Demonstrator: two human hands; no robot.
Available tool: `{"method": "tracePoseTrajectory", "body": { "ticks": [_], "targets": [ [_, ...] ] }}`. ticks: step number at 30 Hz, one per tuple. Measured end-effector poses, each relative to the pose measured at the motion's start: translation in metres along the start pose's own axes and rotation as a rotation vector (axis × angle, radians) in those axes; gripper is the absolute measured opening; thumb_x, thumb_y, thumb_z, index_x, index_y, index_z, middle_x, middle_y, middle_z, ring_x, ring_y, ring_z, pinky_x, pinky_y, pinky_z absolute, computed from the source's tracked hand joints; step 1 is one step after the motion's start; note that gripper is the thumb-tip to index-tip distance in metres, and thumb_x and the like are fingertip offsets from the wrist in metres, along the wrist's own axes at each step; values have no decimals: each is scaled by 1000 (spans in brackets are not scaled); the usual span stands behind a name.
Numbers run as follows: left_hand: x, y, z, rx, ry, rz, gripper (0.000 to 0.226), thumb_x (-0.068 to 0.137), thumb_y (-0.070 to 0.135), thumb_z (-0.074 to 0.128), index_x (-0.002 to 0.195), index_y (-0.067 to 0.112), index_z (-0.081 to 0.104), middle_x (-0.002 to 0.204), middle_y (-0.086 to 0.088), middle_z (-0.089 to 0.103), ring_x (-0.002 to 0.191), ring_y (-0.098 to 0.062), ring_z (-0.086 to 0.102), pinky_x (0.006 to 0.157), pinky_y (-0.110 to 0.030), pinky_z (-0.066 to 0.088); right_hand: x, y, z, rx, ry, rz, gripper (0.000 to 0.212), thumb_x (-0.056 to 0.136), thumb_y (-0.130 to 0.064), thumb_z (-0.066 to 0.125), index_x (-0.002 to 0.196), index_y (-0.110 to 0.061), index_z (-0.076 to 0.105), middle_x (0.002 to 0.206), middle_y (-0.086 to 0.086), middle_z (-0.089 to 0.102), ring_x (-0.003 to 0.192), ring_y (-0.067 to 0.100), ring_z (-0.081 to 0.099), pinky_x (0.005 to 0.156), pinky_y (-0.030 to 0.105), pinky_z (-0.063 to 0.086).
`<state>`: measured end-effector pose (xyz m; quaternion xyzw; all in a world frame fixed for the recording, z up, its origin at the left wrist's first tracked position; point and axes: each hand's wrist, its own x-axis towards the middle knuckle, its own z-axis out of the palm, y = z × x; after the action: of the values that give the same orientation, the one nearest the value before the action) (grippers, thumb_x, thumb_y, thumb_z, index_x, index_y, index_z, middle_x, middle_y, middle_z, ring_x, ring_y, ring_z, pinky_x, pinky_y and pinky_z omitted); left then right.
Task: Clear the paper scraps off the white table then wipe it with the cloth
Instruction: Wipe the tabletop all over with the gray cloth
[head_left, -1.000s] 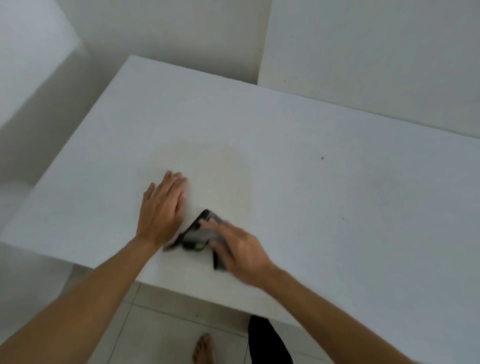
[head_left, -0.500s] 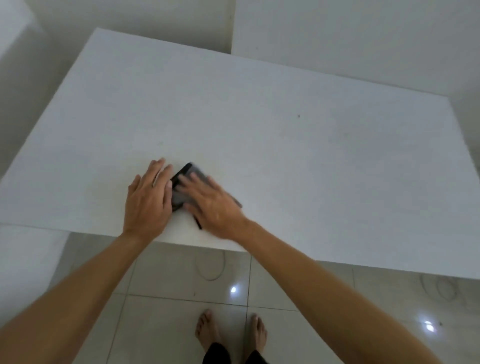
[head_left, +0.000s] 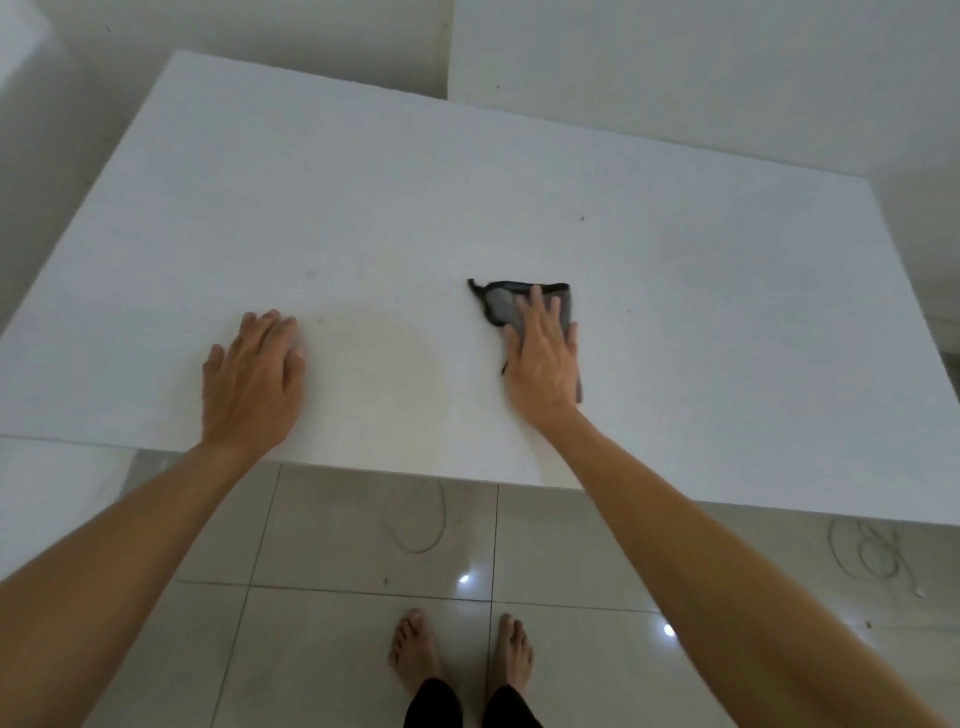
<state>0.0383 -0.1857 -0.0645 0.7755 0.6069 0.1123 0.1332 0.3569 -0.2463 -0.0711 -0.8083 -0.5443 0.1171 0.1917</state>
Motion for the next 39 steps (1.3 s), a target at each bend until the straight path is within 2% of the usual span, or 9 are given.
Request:
{"method": "tracePoseTrajectory", "body": {
  "ticks": [9,13,15,18,24,28,32,35,39],
  "targets": [
    [5,-23,-1,22,-79,1,45,105,19,37,150,12,42,162,-9,29,150,-30,24,115,-62,23,-85,-93,46,177,-246,-617,46,109,-32,37,150,-16,48,161,0,42,153,17,30,127,40,16],
    [5,-25,-3,27,-115,0,48,107,20,34,154,14,36,164,-7,24,152,-29,19,119,-58,18,-63,-72,29,245,-32,-420,45,107,-28,35,147,-15,50,151,0,54,138,15,52,123,43,24],
    [4,-24,-3,7,-102,8,48,106,16,36,154,14,36,164,-8,25,152,-29,19,118,-59,17,-37,-56,22,181,95,-207,45,109,-28,35,151,-16,46,156,0,49,146,17,42,125,44,19],
    [5,-23,-5,-15,-108,12,48,105,11,36,153,13,37,164,-7,24,153,-28,17,118,-60,16,-15,-58,29,71,-45,-131,48,110,-31,29,157,-19,37,167,-2,29,157,20,18,127,46,10],
    [7,-24,-11,-11,-198,-15,58,101,3,35,157,17,28,167,-1,14,154,-24,10,121,-57,13,-83,-99,64,66,-215,-800,47,108,-33,38,152,-19,47,162,-2,39,153,18,29,125,45,23],
    [-1,-19,-15,-36,-244,-22,58,103,3,32,158,18,25,168,3,10,155,-20,6,123,-54,8,-132,-93,56,147,-365,-1005,42,110,-32,40,149,-16,49,162,-3,40,154,16,27,126,42,20],
    [-10,-14,-22,-66,-166,1,48,102,7,36,148,15,45,162,3,30,150,-21,28,119,-53,24,-122,-81,34,276,-259,-925,39,110,-22,42,147,-12,48,157,-2,47,148,13,38,124,39,27],
    [-12,-17,-27,14,-37,105,35,91,4,52,124,9,65,140,-7,58,118,-34,61,89,-49,49,-79,-84,16,341,-9,-659,43,104,-15,50,147,-10,46,148,0,57,137,13,49,118,36,32],
    [-17,-27,-36,55,52,82,27,92,5,58,116,10,67,123,-6,63,106,-31,62,80,-44,46,-1,-94,8,251,62,-272,41,110,-28,37,148,-17,45,153,2,51,143,18,43,123,42,22]
  ]
}}
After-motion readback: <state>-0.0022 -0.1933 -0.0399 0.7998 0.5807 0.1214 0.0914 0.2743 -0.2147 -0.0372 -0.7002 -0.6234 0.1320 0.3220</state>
